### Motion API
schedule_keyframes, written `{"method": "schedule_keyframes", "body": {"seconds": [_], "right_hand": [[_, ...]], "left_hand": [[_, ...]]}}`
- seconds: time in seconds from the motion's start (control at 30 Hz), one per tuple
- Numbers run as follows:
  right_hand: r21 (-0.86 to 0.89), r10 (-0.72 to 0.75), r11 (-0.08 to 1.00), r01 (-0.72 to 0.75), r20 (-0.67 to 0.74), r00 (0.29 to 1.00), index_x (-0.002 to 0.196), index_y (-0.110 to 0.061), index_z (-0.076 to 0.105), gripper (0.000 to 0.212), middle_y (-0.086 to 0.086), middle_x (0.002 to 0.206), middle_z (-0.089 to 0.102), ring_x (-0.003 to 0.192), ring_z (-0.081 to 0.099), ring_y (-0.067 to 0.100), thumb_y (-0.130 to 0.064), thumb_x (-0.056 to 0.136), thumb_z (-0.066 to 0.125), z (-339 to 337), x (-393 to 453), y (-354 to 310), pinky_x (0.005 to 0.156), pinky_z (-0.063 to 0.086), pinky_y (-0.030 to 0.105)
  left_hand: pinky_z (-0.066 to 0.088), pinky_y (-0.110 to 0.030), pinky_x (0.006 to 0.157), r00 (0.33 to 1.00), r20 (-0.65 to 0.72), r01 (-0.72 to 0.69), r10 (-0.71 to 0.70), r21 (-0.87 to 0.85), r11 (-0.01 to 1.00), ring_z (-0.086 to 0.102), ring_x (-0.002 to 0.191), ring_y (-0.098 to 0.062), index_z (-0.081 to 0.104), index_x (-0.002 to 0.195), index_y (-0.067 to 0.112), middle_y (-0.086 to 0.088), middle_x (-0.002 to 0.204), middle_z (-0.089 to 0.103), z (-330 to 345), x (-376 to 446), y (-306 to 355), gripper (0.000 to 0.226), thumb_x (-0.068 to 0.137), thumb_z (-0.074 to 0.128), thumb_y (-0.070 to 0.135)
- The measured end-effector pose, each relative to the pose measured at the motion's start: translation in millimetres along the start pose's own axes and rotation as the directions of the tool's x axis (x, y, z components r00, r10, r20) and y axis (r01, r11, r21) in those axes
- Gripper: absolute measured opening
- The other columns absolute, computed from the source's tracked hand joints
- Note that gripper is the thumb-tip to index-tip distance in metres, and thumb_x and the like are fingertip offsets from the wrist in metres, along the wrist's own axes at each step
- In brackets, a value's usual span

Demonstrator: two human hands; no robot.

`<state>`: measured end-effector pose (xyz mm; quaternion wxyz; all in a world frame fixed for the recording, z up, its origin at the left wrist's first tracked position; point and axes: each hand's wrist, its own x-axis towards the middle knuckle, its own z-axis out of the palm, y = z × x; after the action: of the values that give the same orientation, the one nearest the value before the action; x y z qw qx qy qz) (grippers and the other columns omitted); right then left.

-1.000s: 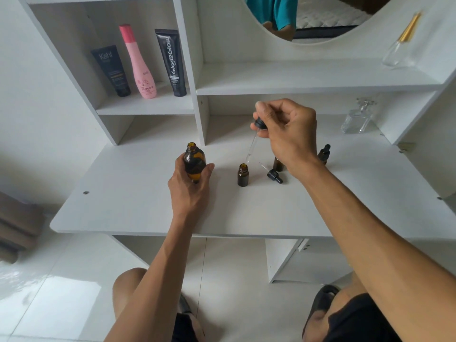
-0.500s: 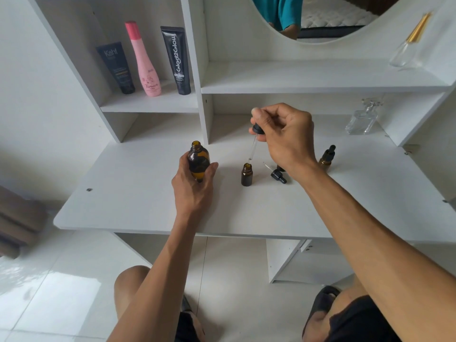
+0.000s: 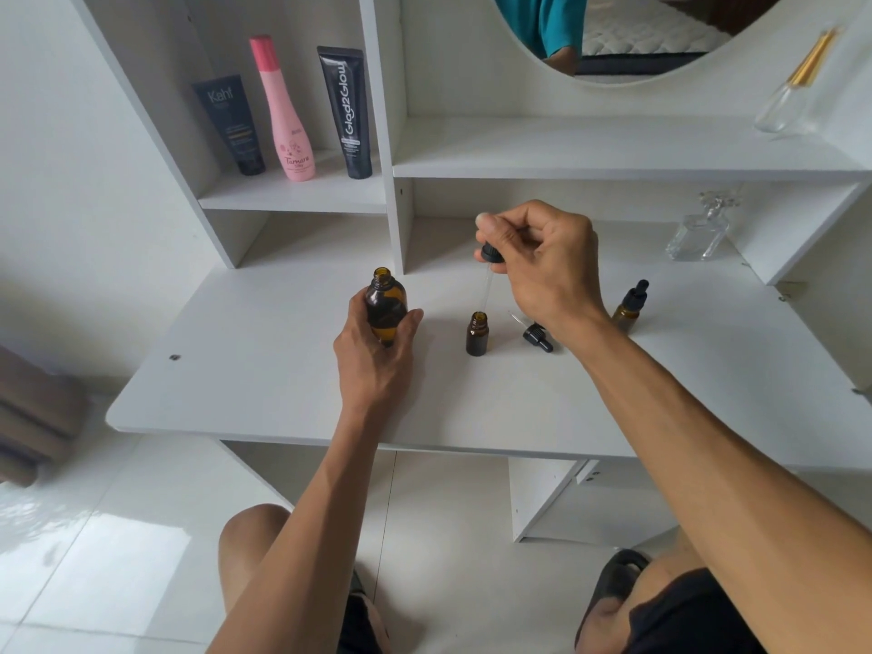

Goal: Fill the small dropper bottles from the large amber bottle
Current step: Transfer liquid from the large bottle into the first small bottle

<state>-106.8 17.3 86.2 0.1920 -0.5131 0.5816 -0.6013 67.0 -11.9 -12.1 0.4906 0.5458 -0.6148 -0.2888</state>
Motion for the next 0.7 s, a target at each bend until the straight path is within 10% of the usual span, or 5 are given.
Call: {"method": "schedule_keyframes", "body": {"seconds": [0.7], "right_hand": [[-0.106, -0.106, 0.988, 0.109, 0.029, 0.994, 0.075, -0.021, 0.069, 0.025, 0.0, 0.074, 0.076, 0.069, 0.075, 0.014, -0.042, 0.089, 0.072, 1.7, 4.6, -7.1, 0.07, 0.062, 0.046]], "left_hand": [[0.032, 0.005, 0.067, 1.0, 0.007, 0.007, -0.006, -0.019, 1.0, 0.051, 0.08, 0.027, 0.057, 0.126, 0.012, 0.027, 0.088, 0.054, 0.2, 0.2, -1.4, 0.041, 0.091, 0.073, 0.026]]}}
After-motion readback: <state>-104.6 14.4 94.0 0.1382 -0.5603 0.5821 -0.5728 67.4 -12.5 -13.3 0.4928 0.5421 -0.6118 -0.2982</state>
